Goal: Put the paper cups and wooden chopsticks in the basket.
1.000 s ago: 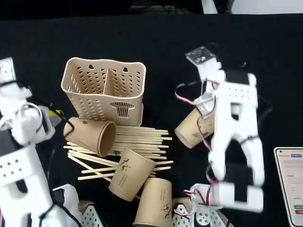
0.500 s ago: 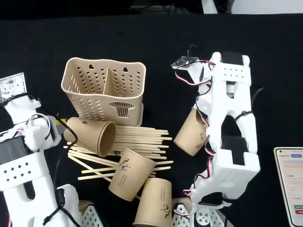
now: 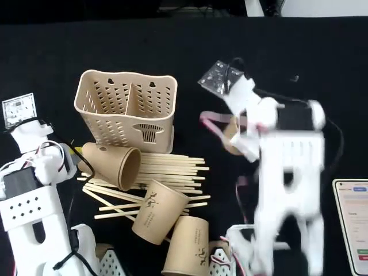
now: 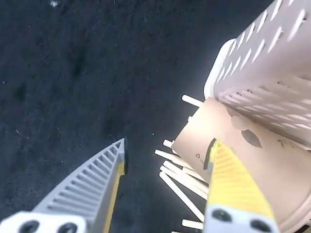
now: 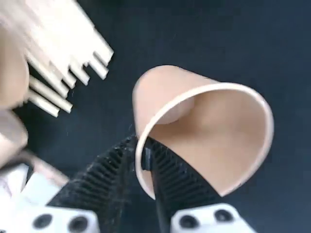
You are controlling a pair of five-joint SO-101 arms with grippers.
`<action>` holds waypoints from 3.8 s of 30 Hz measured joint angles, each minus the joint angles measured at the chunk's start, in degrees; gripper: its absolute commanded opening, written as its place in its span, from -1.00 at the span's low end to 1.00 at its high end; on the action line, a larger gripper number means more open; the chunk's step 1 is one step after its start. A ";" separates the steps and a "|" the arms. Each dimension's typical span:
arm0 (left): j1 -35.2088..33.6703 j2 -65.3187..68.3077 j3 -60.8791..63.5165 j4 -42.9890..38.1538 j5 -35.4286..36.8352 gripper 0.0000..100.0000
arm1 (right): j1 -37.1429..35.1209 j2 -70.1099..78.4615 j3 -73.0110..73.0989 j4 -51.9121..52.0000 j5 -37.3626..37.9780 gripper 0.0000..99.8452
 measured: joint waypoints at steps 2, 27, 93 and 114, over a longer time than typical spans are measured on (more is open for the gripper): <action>-0.26 0.00 0.26 -0.88 0.00 -0.44 | -4.92 -6.33 -2.64 0.00 -3.08 -0.98; -11.96 0.00 5.19 -12.22 8.00 -0.44 | -30.51 29.10 -40.35 -2.90 -8.88 -0.82; -14.95 0.00 5.19 -12.22 8.18 -0.44 | -39.47 23.47 -42.46 0.26 -29.63 -0.61; -20.40 0.00 5.19 -12.75 9.67 -0.44 | -56.26 -18.02 47.38 -40.44 1.14 -0.60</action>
